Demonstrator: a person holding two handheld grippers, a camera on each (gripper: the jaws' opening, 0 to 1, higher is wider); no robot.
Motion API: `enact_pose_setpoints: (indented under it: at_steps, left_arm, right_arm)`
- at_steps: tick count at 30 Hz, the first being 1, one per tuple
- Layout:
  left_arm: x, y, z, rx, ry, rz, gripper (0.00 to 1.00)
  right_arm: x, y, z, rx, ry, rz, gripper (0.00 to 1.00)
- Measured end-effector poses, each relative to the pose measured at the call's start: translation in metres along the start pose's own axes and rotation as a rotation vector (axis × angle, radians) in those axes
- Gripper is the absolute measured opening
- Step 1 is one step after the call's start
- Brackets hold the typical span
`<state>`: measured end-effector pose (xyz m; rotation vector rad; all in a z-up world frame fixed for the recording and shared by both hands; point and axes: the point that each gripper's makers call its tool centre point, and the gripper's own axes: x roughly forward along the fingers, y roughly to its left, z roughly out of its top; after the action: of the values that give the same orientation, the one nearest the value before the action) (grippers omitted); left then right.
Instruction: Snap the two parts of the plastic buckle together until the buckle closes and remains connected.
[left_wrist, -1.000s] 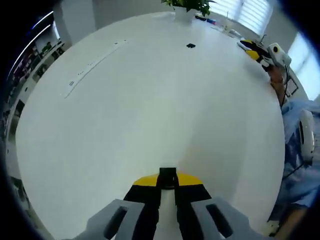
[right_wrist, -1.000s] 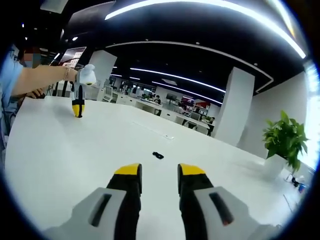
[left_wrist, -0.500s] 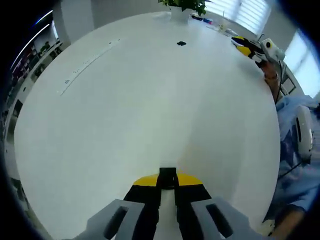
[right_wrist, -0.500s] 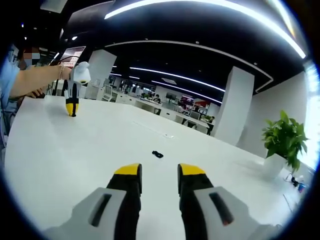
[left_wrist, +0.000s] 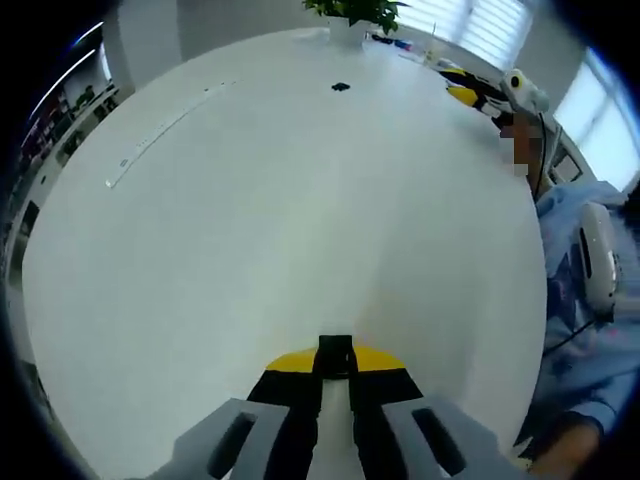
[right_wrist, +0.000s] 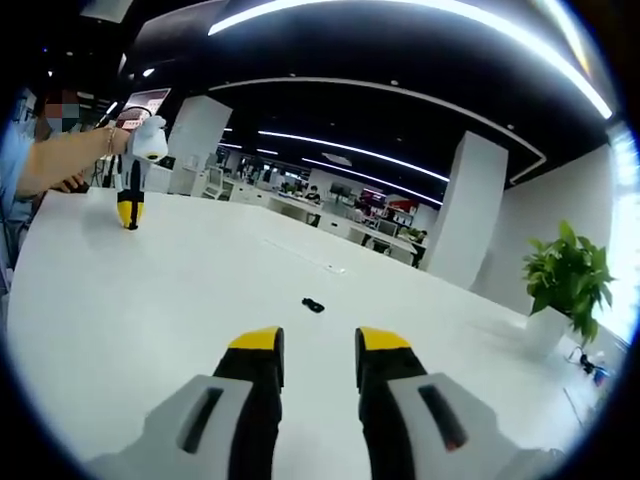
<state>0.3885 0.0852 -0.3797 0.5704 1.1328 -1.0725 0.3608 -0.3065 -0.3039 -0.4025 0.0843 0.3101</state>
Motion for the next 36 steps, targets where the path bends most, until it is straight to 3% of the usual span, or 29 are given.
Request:
enact_pose_setpoints:
  at_steps: [36]
  left_arm:
    - [0.0,-0.048,-0.022,0.099,0.049,-0.038,0.09]
  right_arm:
    - [-0.001,-0.001,0.0,-0.006,0.003,-0.01,0.28]
